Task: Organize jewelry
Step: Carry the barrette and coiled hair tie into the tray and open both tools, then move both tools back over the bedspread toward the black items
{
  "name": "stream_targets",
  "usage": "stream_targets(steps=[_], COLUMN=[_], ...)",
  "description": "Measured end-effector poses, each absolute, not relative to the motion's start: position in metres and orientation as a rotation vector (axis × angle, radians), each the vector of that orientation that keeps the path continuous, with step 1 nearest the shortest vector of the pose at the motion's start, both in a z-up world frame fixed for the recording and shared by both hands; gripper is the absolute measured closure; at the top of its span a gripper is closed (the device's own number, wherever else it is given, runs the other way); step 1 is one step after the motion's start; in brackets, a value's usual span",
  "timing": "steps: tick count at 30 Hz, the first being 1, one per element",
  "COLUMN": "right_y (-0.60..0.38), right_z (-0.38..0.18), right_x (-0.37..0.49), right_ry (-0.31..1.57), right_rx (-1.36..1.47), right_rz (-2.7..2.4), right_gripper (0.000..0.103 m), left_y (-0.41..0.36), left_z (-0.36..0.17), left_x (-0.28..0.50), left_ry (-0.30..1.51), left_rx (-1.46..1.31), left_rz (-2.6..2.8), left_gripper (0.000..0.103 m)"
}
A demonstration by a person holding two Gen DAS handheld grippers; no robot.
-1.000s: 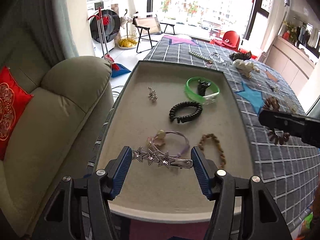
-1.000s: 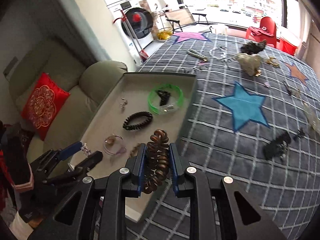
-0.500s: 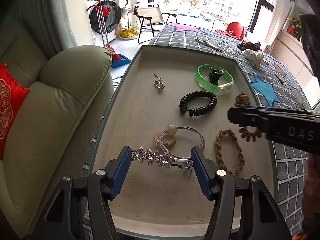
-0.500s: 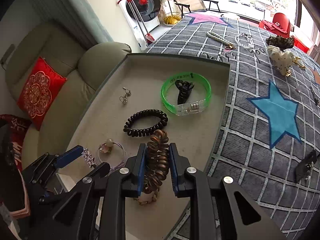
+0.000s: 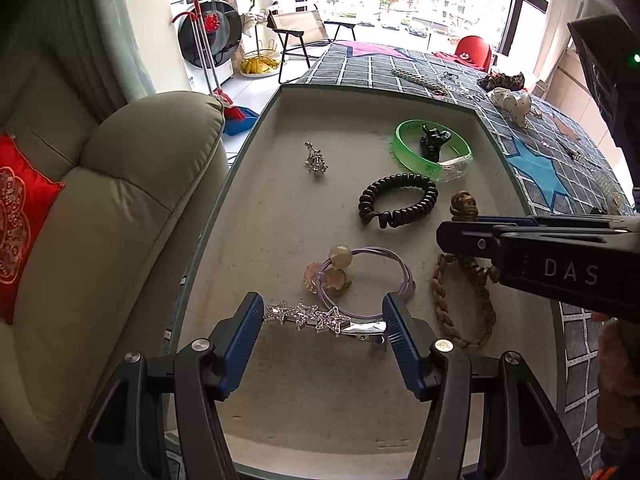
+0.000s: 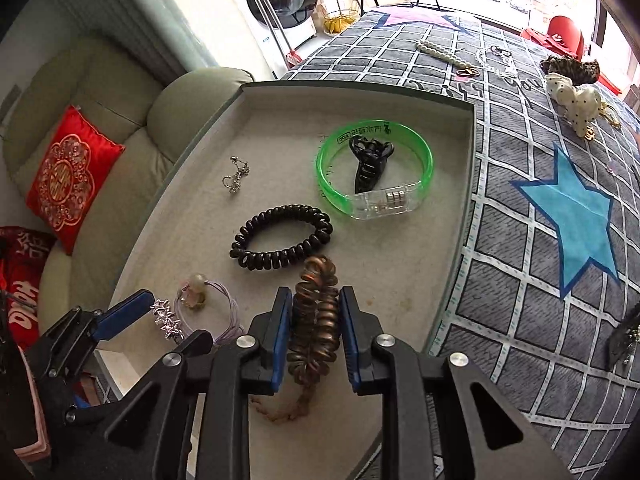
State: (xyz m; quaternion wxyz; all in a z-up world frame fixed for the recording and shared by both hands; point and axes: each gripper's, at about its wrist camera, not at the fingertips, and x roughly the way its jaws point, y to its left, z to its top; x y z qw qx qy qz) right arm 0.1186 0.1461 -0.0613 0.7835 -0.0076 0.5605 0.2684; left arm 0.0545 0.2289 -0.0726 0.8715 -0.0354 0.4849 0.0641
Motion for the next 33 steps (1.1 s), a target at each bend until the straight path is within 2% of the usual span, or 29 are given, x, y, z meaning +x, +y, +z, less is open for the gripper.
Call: stream_targets(steps=[2, 6, 9, 11, 12, 21, 22, 23, 27, 29, 33], right_y=[0.145, 0.139, 0.132, 0.124, 0.122, 0.081, 0.076, 0.070, 0.040, 0.024, -0.010], right_z=[-0.058, -0.044, -0.031, -0.024, -0.022, -0.011, -0.010, -0.010, -0.009, -0.009, -0.012], right_x=[0.119, 0.118, 0.114, 0.111, 0.111, 0.100, 0.100, 0.099, 0.096, 0.095, 0.094], right_ry=[1.208, 1.167, 1.129, 1.112, 1.109, 1.083, 1.081, 1.080, 1.072, 1.068, 1.069], right_rx=[-0.002, 0.025, 0.033, 0.046, 0.051, 0.120, 0.128, 0.136, 0.181, 0.204, 0.245], right_rz=[0.585, 0.600, 0.598, 0.593, 0.591, 0.547, 0.540, 0.534, 0.498, 0.472, 0.422], right_gripper=[0.064, 0.060, 0.052, 0.051, 0.051, 0.049, 0.046, 0.044, 0.033, 0.022, 0.022], left_y=[0.228, 0.226, 0.226, 0.225, 0.225, 0.218, 0.216, 0.214, 0.203, 0.197, 0.181], left_z=[-0.072, -0.071, -0.068, -0.065, -0.063, -0.054, -0.053, -0.052, -0.044, -0.040, -0.024], left_x=[0.054, 0.054, 0.052, 0.051, 0.050, 0.047, 0.047, 0.047, 0.046, 0.045, 0.041], left_ry=[1.017, 1.020, 1.012, 1.005, 0.991, 0.974, 0.973, 0.973, 0.955, 0.948, 0.918], left_rx=[-0.068, -0.068, -0.073, -0.070, -0.067, -0.045, -0.041, -0.036, -0.010, 0.009, 0.039], left_rz=[0.143, 0.156, 0.157, 0.162, 0.169, 0.166, 0.166, 0.166, 0.165, 0.163, 0.147], left_gripper=[0.039, 0.039, 0.039, 0.025, 0.013, 0.013, 0.009, 0.001, 0.000, 0.000, 0.000])
